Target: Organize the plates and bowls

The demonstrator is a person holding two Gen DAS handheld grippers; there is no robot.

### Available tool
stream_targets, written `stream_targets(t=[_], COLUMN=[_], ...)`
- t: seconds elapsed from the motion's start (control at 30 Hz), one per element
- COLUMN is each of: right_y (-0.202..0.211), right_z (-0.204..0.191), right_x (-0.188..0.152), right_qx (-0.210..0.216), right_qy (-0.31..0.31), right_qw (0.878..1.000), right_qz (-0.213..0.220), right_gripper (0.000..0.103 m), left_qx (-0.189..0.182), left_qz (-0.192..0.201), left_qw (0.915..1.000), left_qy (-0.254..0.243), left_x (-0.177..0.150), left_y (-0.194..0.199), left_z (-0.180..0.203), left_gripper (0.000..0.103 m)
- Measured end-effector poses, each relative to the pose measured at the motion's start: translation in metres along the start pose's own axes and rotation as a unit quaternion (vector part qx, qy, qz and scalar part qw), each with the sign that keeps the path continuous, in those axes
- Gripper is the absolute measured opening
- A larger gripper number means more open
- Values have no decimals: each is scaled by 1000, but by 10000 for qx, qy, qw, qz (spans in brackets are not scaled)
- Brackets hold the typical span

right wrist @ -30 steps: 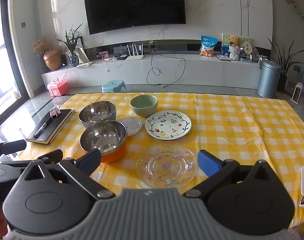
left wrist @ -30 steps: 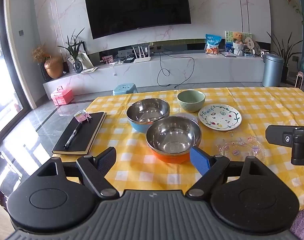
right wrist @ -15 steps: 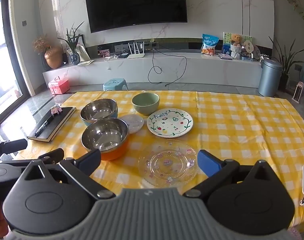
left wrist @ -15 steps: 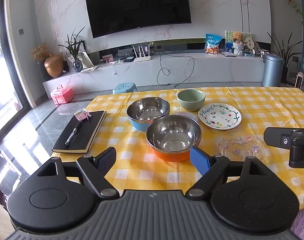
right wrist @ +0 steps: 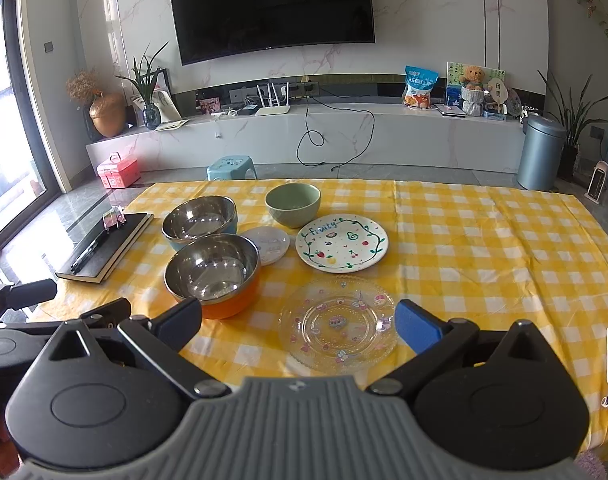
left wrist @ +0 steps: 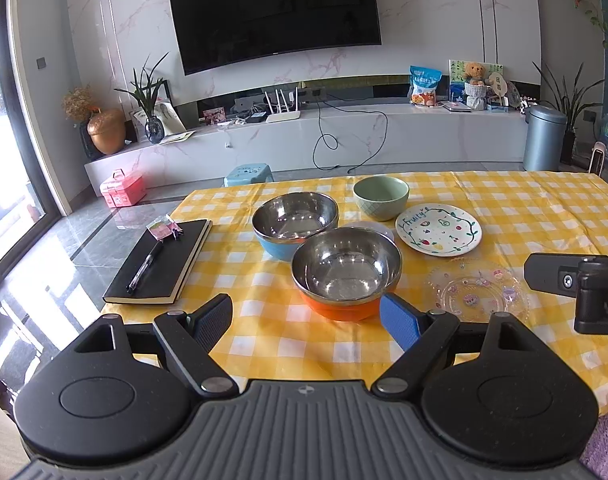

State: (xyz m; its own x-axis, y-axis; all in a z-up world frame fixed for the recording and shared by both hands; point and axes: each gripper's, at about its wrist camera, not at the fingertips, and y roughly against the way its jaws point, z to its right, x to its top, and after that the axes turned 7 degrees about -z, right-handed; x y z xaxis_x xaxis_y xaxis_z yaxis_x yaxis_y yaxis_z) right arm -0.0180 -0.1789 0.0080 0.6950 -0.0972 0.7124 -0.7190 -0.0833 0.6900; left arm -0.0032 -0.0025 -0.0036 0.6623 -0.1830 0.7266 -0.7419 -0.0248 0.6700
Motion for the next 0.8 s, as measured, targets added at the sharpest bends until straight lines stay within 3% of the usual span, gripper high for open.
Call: stream_targets(t=[0.8], right_y=[-4], right_z=[-2], right_x=[-2], right_qx=[64], right_qy=[-35], right_qw=[10000], right_qz=[-59], right_gripper=[101], left_qx=[-24], left_qz=[-16], left_qw=[10000], left_qy=[1], left_x=[-3], left_y=[-1], left_z=[0], left_gripper=[98])
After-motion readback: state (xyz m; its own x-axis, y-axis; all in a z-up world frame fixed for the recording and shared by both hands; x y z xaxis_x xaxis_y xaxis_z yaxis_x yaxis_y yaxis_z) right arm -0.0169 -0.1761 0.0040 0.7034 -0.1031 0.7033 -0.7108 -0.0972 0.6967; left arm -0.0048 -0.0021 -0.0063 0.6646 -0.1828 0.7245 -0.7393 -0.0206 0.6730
